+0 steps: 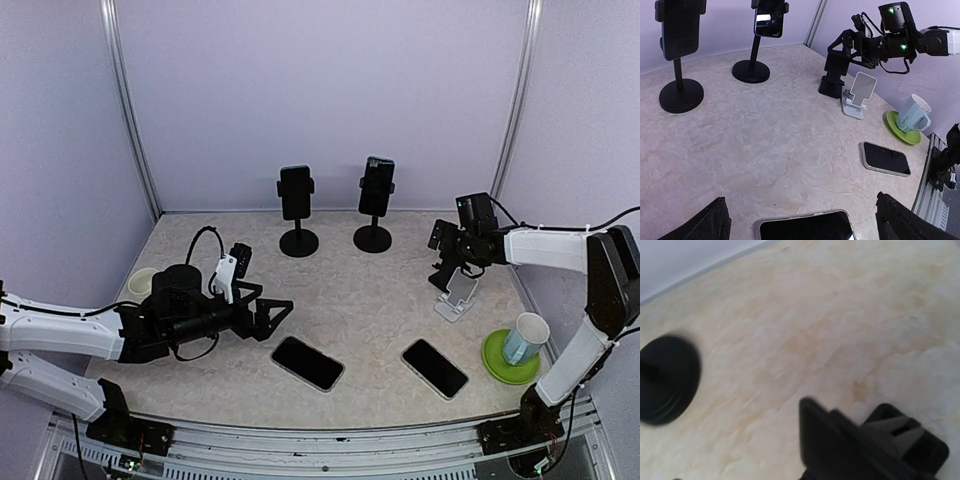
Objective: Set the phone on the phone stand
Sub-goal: Pick up the phone stand at the corner of the board.
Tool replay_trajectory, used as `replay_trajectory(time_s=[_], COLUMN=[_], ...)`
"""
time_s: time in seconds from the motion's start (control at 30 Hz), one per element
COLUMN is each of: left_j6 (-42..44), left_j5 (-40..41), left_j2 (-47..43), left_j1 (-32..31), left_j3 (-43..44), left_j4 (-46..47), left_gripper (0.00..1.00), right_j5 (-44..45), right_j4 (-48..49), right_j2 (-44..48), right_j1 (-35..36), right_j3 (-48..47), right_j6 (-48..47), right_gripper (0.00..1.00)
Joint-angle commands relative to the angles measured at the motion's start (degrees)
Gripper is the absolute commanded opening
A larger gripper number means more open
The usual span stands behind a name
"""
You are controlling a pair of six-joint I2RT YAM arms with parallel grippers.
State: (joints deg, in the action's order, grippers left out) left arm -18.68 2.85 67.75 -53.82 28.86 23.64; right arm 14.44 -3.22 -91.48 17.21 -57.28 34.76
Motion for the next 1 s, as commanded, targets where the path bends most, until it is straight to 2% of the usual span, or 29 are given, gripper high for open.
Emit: replay_trajectory(time_s=[0.0, 0.27, 0.4, 0.73, 0.97], left_j6=[-0.1, 0.31, 0.58, 0.49, 0.33], left_j5=[2.58, 3.97, 4.0, 3.3, 2.95], left_j2=[-2.66, -5.37, -5.21, -3.65, -3.55], left_j1=[-0.32, -0.32, -0.32, -0.32, -0.32], left_j3=[-1.28, -2.45, -2.99, -3.45, -3.72], left_j4=[-1.46, -1.99, -1.27, 0.6, 1.05], left_gripper=[0.99, 0.99, 0.99, 0.99, 0.99], right_j5=[11.43, 17.19, 17.7, 18.54, 19.05], right_j4=[-7.03, -13.19, -12.65, -11.75, -12.88], right_j2=[-3.6, -8.16, -7.56, -10.19, -13.06], right_j1=[1.42, 2.16, 2.12, 2.12, 2.17], right_j3=[-4.59, -9.11, -8.48, -10.04, -12.26], right_j6=[8.32, 11.41, 11.95, 11.71, 12.48], right_gripper=[1.0, 1.0, 1.0, 0.95, 0.88])
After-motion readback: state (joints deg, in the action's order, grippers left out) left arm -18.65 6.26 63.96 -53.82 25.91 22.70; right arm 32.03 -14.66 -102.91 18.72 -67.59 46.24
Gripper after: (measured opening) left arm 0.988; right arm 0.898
